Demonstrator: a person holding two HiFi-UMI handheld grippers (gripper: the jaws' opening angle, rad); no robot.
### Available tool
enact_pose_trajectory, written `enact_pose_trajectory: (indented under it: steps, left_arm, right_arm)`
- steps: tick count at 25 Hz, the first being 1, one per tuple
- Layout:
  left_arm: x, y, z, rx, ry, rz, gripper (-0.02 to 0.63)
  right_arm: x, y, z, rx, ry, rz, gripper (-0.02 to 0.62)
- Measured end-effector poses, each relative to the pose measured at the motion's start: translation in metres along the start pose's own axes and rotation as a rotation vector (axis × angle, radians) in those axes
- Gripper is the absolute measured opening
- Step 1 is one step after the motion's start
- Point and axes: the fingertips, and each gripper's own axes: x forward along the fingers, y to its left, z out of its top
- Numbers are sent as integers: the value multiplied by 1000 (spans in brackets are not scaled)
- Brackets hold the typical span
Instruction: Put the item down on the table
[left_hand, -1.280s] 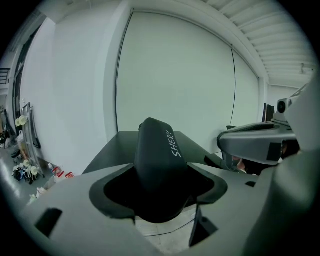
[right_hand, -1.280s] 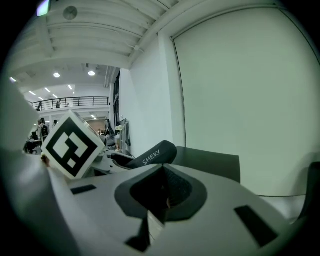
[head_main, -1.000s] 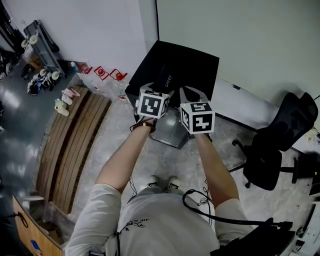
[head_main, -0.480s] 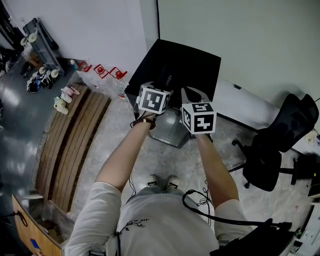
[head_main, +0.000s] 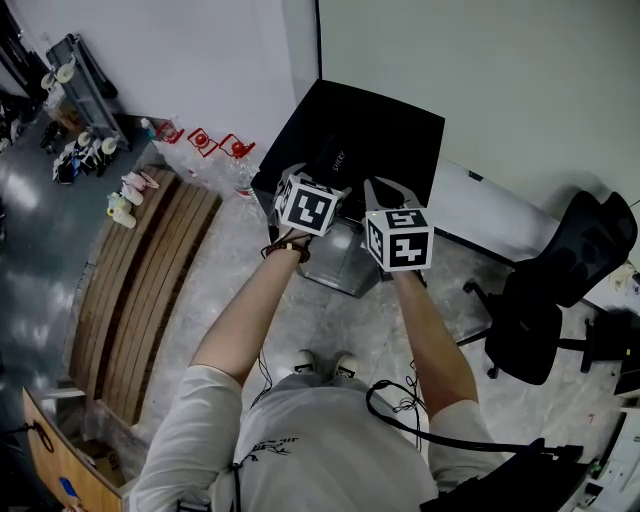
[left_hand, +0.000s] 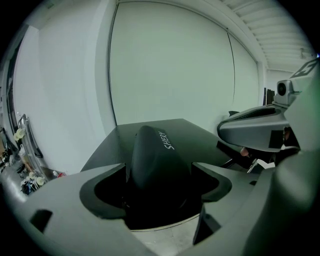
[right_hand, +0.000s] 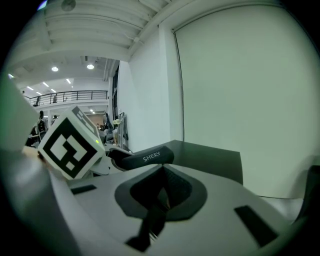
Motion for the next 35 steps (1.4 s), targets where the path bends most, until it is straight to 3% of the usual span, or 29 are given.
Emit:
enact_pose_trajectory:
  steps: [21, 26, 30, 35]
  left_arm:
    - [-28, 6, 33, 24, -60, 20, 392]
    - [-40, 16, 40, 17, -107, 104, 165]
    - [-60, 17, 40, 14, -153, 129, 14]
    - [-94, 5, 22, -9, -190, 101, 6]
  right_arm:
    - [4, 4, -2, 7, 19, 8, 5]
    - [5, 5, 0, 3, 17, 11, 5]
    - [-5, 9, 2, 2, 5, 7, 5]
    - [-28, 20, 2, 3, -16, 0, 5]
